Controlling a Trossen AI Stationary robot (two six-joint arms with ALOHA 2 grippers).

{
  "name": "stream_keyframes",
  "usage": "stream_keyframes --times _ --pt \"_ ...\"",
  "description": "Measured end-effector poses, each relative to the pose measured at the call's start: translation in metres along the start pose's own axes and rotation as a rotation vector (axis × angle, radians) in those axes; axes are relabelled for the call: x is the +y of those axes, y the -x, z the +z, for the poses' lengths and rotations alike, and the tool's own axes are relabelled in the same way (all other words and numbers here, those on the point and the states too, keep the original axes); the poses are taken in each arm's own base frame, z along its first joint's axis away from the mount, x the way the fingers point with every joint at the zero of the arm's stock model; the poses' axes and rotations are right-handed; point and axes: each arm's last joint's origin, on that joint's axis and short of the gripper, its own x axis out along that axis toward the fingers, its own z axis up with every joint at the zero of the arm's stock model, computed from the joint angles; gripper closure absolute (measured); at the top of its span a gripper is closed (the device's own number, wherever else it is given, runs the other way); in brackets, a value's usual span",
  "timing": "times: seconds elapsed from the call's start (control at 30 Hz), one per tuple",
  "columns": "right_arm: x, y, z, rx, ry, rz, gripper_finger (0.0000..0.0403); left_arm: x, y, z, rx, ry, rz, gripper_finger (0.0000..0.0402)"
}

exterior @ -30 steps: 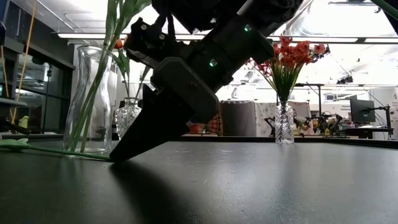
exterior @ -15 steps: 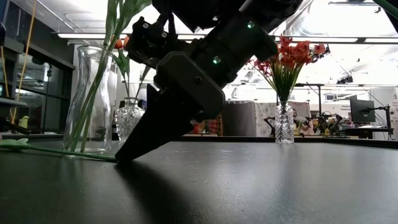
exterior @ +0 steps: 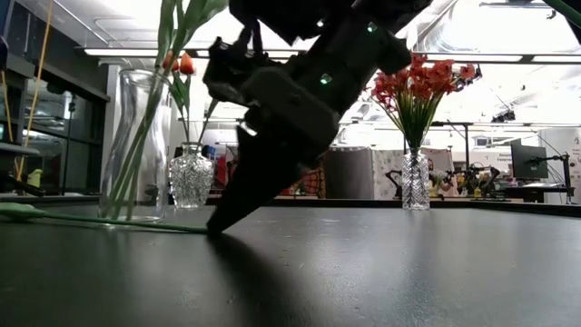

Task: Sort flowers into vase by color
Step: Put the dark red flower into the green vase

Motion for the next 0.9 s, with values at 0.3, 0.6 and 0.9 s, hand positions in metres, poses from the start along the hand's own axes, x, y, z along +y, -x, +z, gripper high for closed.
stream_keyframes --times 0.3,0.6,0.9 --pt "-0.002 0.031 0.014 -0.006 0.029 0.169 0.0402 0.005 0.006 0.013 -0.037 -0.035 0.001 0.0193" --pt "0.002 0.036 0.030 -0.143 0.002 0.164 0.0401 0.006 0.007 0.014 -0.033 -0.058 0.002 0.0193" --pt "0.002 0.012 0.021 -0.144 0.052 0.115 0.0259 0.006 0.007 0.014 -0.033 -0.051 0.002 0.0193"
